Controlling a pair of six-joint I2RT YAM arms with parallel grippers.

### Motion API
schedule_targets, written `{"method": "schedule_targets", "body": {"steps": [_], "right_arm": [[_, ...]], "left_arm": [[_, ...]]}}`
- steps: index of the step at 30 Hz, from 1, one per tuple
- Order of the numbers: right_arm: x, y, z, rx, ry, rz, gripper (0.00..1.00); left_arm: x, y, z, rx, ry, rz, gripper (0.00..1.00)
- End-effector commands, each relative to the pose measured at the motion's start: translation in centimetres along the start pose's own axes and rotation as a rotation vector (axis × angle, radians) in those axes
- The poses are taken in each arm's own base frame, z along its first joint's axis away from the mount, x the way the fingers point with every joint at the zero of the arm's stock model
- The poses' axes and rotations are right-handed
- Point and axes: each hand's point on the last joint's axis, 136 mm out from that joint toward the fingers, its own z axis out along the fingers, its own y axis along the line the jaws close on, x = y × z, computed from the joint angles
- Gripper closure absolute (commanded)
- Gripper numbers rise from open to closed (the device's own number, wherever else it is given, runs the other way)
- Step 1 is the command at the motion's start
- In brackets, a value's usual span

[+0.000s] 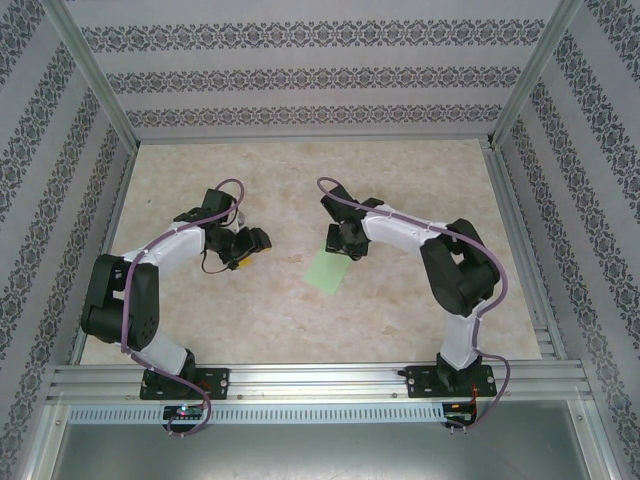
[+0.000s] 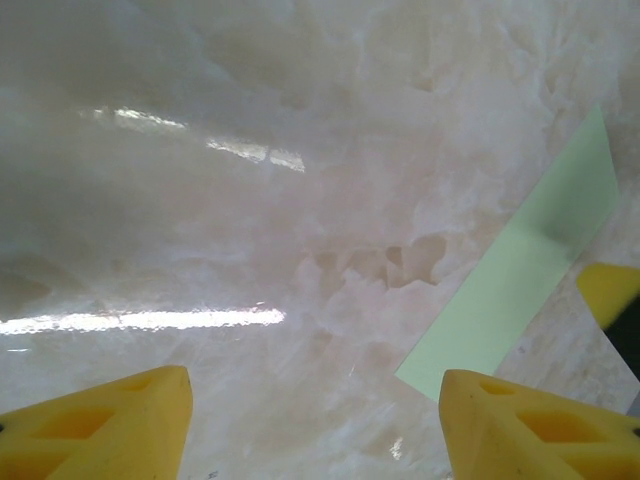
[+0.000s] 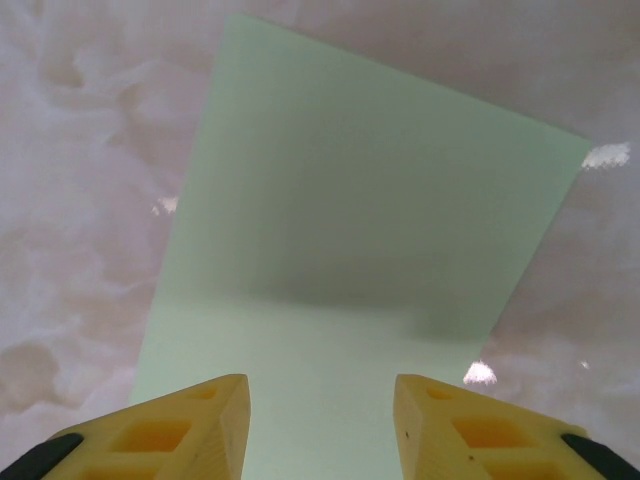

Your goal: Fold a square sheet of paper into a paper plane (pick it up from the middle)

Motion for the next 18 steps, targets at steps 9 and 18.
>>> {"method": "schedule_targets", "body": {"steps": [9,18], "right_arm": [[-0.3,2.3,3.3,-0.118,0.071,0.030,0.57],[-1.8,4.9,3.5,-0.249,0.062,-0.043,0.59]], "left_arm": [[2.8,-2.8,2.9,0.051,0.097,0.120,0.30],[6.2,-4.6,5.0,0.071,0.179,0.161,0.32]]}}
